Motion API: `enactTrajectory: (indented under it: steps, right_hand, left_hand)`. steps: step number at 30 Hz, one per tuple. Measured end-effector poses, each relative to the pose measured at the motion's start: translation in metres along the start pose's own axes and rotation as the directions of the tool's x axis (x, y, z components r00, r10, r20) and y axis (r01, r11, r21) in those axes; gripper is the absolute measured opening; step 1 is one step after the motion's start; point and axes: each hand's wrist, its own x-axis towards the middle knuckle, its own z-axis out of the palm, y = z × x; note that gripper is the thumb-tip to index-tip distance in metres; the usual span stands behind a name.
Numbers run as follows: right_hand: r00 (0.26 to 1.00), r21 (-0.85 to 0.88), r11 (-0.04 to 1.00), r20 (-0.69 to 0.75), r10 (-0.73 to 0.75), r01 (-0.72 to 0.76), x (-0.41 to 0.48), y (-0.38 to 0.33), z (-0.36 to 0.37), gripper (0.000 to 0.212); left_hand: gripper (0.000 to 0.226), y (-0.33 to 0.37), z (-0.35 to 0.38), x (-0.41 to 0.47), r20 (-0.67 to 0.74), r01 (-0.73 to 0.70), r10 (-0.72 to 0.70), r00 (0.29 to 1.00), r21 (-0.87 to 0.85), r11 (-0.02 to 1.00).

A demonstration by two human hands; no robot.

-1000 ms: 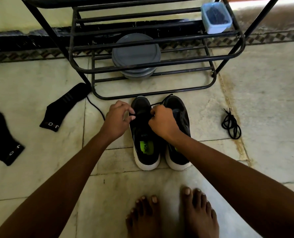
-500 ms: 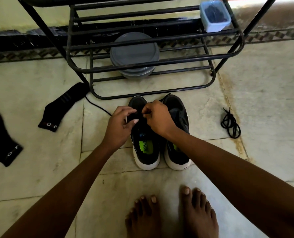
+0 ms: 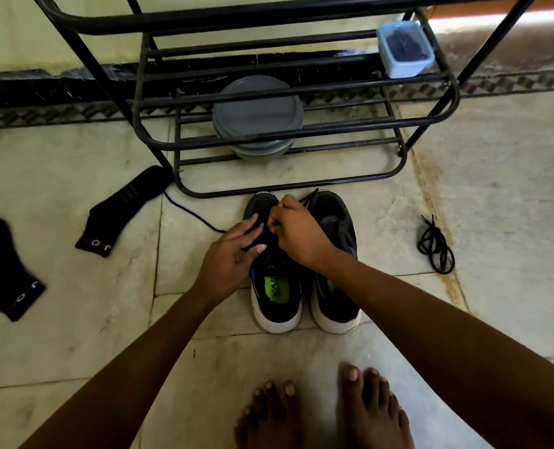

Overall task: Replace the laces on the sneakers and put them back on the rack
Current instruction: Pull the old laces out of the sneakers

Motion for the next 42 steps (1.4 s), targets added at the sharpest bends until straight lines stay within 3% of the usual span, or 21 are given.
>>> enactTrajectory:
  steps: [8,11,16,20,22,24,27,29,31,32,34,35,37,39,41,42]
  right_hand:
    - [0.999,0.024,1.0,-0.033,-0.019,0.02,-0.01,0.002,0.007,0.013]
    - [1.0,0.056,0.998,0.009,-0.009,0.008,-0.007,-0.002,0.005,0.017]
    - [0.993,0.274,0.959,0.107,0.042,-0.071,-0.001,-0.002,-0.009,0.028]
    - [0.987,0.285,0.957,0.162,0.012,-0.058,-0.002,-0.002,-0.016,0.033]
    - [0.992,0.2,0.98,0.126,-0.016,-0.01,-0.001,-0.004,-0.019,0.03]
    - [0.996,-0.053,0.996,0.04,-0.076,0.078,0.0,-0.005,-0.022,0.031]
    - [0.97,-0.447,0.881,-0.101,-0.222,0.155,-0.001,0.0,-0.024,0.035]
    - [0.938,-0.49,0.859,-0.206,-0.279,0.148,-0.003,0.005,-0.023,0.027]
    - [0.928,-0.313,0.946,-0.318,-0.193,0.089,-0.004,0.006,-0.023,0.019]
    - [0.934,-0.103,0.994,-0.352,-0.062,0.028,-0.005,0.004,-0.027,0.017]
    - [0.945,0.37,0.917,-0.218,0.243,-0.15,-0.006,-0.004,-0.034,0.014]
    - [0.947,0.479,0.857,-0.141,0.289,-0.19,-0.006,-0.008,-0.036,0.012]
    - [0.973,0.381,0.914,-0.117,0.198,-0.141,-0.01,-0.013,-0.04,0.016]
    - [0.994,0.056,0.994,-0.042,0.101,-0.098,-0.01,-0.012,-0.045,0.02]
    - [0.969,-0.33,0.937,0.168,0.179,-0.116,-0.006,-0.013,-0.056,0.013]
    - [0.939,-0.444,0.888,0.243,0.245,-0.118,-0.005,-0.015,-0.061,0.008]
  left_hand:
    - [0.052,0.001,-0.003,0.002,0.156,-0.078,0.05,0.987,0.18,0.981]
    - [0.056,0.004,-0.007,0.006,0.216,-0.115,0.053,0.975,0.284,0.952]
    - [0.049,0.013,-0.009,0.008,0.253,-0.135,0.042,0.967,0.362,0.922]
    - [0.039,0.016,-0.011,0.014,0.267,-0.113,-0.003,0.964,0.416,0.902]
    - [0.039,0.019,-0.013,0.017,0.27,-0.099,-0.026,0.963,0.438,0.894]
    - [0.042,0.021,-0.014,0.019,0.285,-0.094,-0.047,0.957,0.459,0.883]
    - [0.053,0.026,-0.015,0.024,0.304,-0.063,-0.118,0.945,0.526,0.848]
    - [0.055,0.026,-0.014,0.026,0.316,-0.067,-0.134,0.939,0.55,0.832]
    - [0.048,0.027,-0.013,0.027,0.337,-0.098,-0.111,0.935,0.545,0.833]
    - [0.046,0.027,-0.013,0.027,0.337,-0.101,-0.106,0.935,0.544,0.833]
    - [0.046,0.027,-0.012,0.027,0.326,-0.088,-0.115,0.938,0.546,0.833]
    - [0.046,0.026,-0.012,0.028,0.321,-0.076,-0.127,0.938,0.55,0.832]
    - [0.048,0.026,-0.011,0.028,0.318,-0.06,-0.154,0.935,0.572,0.818]
    - [0.049,0.026,-0.009,0.028,0.309,-0.06,-0.16,0.938,0.596,0.801]
    - [0.048,0.029,-0.008,0.026,0.305,-0.067,-0.157,0.939,0.611,0.789]
    - [0.048,0.03,-0.008,0.026,0.305,-0.071,-0.157,0.939,0.619,0.782]
